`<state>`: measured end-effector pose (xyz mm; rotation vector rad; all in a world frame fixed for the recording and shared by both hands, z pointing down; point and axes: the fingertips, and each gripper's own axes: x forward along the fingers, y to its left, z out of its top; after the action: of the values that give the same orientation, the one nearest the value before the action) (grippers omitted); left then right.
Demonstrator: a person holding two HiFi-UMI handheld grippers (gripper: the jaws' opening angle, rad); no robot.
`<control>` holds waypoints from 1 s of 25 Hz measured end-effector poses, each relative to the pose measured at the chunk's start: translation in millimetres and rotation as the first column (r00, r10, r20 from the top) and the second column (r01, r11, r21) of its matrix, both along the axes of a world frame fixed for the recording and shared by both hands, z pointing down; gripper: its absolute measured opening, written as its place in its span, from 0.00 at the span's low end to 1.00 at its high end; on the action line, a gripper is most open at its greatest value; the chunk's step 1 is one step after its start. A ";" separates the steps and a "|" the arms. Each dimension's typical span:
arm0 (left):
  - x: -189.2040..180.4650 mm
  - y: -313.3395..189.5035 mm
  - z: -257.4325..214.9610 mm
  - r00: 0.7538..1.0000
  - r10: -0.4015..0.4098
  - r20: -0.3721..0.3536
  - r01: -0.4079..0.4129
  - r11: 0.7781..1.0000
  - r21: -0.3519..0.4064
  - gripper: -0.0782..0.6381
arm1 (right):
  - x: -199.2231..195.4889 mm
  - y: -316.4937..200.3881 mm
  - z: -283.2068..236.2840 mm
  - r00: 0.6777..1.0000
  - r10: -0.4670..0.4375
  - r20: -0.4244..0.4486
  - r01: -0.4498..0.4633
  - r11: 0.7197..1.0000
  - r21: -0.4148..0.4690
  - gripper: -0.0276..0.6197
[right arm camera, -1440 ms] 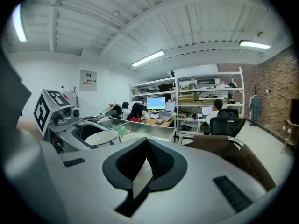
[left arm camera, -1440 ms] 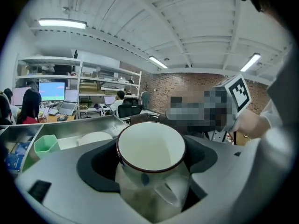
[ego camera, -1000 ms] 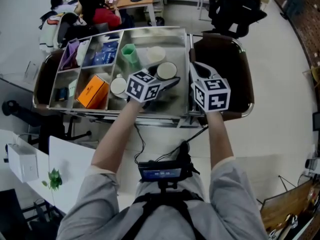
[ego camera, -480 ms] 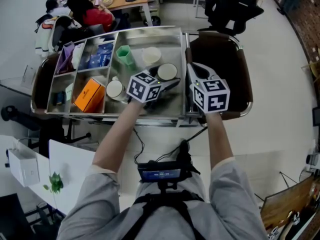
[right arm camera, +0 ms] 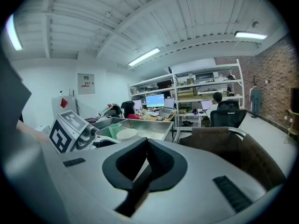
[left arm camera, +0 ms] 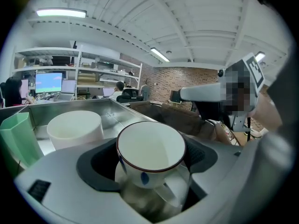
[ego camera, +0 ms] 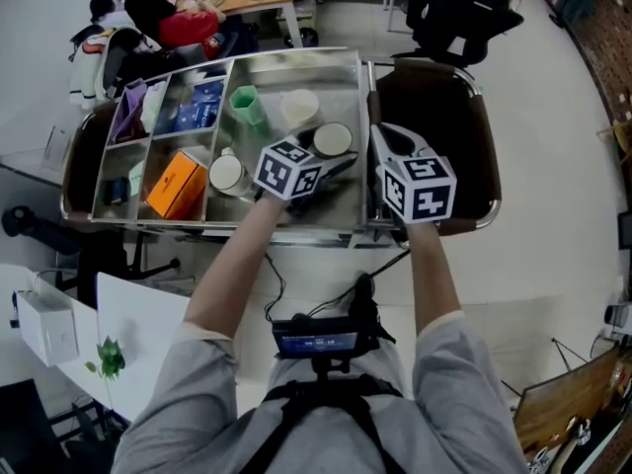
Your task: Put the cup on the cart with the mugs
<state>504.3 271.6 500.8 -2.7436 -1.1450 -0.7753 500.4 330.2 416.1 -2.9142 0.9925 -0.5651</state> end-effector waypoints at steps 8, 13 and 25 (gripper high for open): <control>1.6 1.2 -7.4 1.000 -0.010 -0.024 0.009 1.000 -0.006 0.74 | -2.0 0.3 -0.6 1.000 -0.002 0.006 0.002 1.000 0.007 0.05; 0.6 0.8 -15.6 1.000 0.012 -0.028 -0.012 1.000 0.006 0.75 | -4.1 0.7 3.1 1.000 0.000 0.013 0.000 1.000 0.012 0.05; -11.4 -10.7 -47.8 0.997 -0.025 -0.079 0.025 1.000 0.009 0.75 | -15.6 3.0 -0.9 1.000 0.001 0.005 -0.001 1.000 0.000 0.05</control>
<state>492.9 260.9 452.9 -2.7588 -1.0914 -0.6674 484.7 333.3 415.3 -2.9122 0.9908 -0.5717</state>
